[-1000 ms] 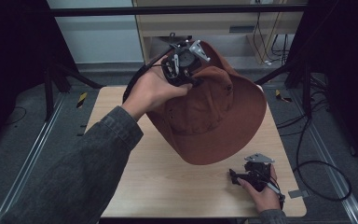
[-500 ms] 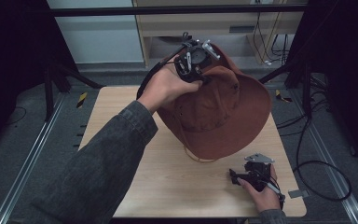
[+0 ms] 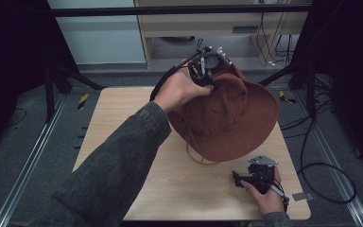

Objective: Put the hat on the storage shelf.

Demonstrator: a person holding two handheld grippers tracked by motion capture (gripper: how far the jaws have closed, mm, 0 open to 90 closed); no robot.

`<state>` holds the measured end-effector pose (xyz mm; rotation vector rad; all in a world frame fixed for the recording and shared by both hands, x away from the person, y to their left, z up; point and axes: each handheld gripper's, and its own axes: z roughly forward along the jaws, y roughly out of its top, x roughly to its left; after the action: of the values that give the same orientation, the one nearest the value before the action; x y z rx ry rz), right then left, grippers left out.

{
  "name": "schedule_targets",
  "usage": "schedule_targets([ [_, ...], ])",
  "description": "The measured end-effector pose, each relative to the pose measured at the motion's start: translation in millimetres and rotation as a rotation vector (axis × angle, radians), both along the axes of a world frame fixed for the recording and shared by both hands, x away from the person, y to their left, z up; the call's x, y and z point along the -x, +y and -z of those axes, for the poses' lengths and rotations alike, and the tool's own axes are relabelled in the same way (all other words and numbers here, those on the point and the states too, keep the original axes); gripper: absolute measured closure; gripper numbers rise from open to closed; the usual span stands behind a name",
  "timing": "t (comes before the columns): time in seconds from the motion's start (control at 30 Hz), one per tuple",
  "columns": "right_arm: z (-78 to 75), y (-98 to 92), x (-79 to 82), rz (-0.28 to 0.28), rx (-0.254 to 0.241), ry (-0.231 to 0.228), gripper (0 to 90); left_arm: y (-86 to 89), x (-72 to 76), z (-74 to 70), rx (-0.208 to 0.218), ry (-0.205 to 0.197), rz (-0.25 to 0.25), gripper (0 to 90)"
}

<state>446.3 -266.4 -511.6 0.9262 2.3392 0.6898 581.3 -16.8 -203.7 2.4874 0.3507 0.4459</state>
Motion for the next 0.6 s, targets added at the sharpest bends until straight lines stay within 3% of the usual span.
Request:
schedule_targets([
  [0.2,0.0,-0.1,-0.3,-0.002,0.000,-0.006,0.5,-1.7,-0.3,8.5,-0.003,0.000,-0.007,80.8],
  [0.3,0.0,-0.1,-0.3,-0.002,0.000,-0.006,0.5,1.3,-2.1,9.8,0.027,0.010,-0.010,79.6],
  [0.6,0.0,-0.1,-0.3,-0.002,0.001,-0.006,0.5,8.4,2.3,9.8,0.061,-0.032,-0.023,65.0],
])
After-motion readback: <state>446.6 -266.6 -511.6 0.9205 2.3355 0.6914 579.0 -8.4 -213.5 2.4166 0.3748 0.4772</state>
